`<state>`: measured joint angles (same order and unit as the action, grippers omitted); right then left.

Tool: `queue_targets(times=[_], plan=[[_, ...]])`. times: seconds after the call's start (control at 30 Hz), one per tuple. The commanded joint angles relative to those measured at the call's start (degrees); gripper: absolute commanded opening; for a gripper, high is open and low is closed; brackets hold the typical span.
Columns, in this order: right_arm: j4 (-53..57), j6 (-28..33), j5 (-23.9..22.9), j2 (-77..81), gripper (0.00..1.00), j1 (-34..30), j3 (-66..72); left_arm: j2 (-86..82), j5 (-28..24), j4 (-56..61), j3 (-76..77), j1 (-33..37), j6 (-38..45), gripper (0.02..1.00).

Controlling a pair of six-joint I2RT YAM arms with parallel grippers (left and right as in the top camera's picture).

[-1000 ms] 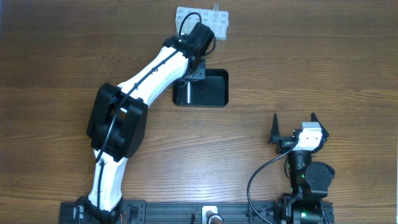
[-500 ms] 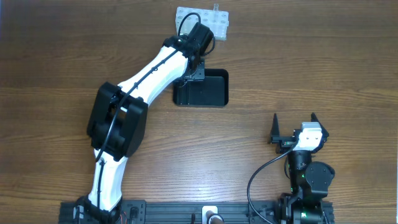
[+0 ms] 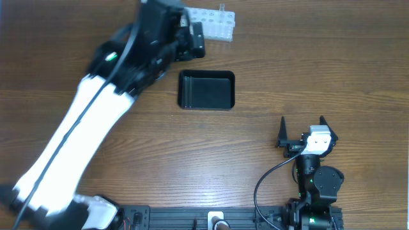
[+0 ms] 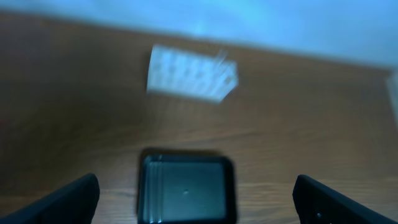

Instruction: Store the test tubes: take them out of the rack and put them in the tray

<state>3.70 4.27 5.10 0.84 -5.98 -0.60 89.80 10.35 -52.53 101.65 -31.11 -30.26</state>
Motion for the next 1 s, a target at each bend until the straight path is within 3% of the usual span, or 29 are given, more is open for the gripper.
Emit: queue_targets(times=[0.03,0.27,0.37,0.67,1.0], plan=[[0.2,-0.5,0.9,-0.5,0.993,-0.3,0.3,-8.8,3.6,-0.3,0.3,-1.4,0.2,0.993],[0.2,-0.6,0.9,-0.5,0.991,-0.3,0.3,-20.5,7.8,-5.5,0.0,-1.2,0.2,0.998],[0.2,-0.6,0.9,-0.5,0.991,-0.3,0.3,-25.2,12.1,-4.0,-1.9,-0.4,0.3,0.998],[0.2,-0.6,0.9,-0.5,0.993,-0.3,0.3,-43.2,13.3,14.5,-20.3,4.3,5.2,0.993],[0.2,-0.6,0.9,-0.5,0.993,-0.3,0.3,-59.3,13.4,47.9,-51.8,9.8,23.0,0.998]])
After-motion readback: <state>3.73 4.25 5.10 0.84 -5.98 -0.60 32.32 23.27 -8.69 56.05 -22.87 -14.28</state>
